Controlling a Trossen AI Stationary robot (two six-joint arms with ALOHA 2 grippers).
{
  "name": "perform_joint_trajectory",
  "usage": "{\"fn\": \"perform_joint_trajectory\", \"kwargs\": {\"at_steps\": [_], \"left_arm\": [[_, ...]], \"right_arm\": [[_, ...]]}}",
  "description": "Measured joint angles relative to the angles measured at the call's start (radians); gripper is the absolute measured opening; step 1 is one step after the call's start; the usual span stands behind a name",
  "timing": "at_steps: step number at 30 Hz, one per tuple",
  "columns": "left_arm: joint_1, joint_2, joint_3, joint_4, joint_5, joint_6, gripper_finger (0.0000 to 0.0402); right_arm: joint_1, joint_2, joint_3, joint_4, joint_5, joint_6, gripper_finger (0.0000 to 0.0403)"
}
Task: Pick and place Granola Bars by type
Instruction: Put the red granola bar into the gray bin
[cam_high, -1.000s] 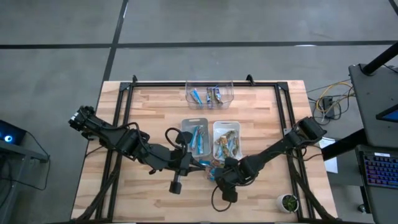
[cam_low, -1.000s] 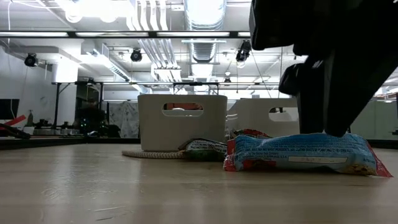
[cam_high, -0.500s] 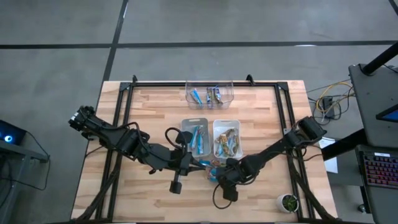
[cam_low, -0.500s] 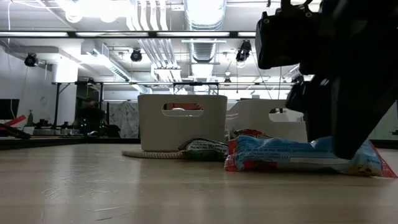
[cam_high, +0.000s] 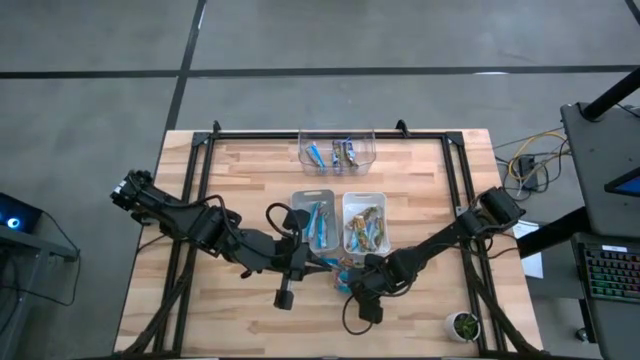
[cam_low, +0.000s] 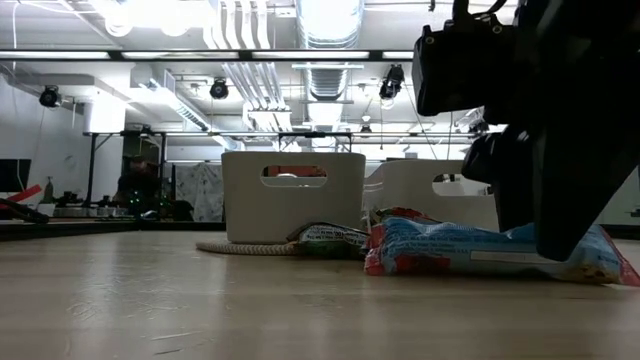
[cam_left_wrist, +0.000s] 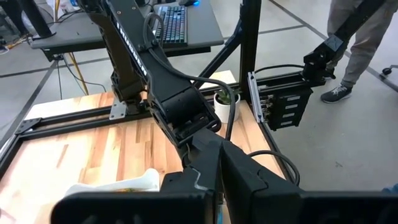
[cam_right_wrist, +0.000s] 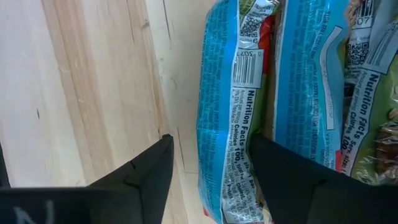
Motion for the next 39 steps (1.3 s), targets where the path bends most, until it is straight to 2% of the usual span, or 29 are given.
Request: {"fn": "perform_joint_trajectory", "kwargs": {"at_steps": [7, 13, 28, 39], "left_arm": [[0.002, 0.000, 0.000, 0.000, 0.000, 0.000, 0.0000], [0.002, 0.000, 0.000, 0.000, 0.000, 0.000, 0.0000], [0.007, 0.000, 0.000, -0.002, -0.001, 0.000, 0.0000], [0.008, 0.000, 0.000, -0.004, -0.001, 0.004, 0.0000]], "right_arm": [[0.000, 0.001, 0.001, -0.002, -0.004, -0.016, 0.0162], [0.000, 0.001, 0.000, -0.002, 0.011, -0.036, 0.0149], [0.006, 0.003, 0.025, -0.016, 0.032, -0.087, 0.0213], [0.007, 0.004, 0.076, -0.047, 0.061, -0.217, 0.0221]]}}
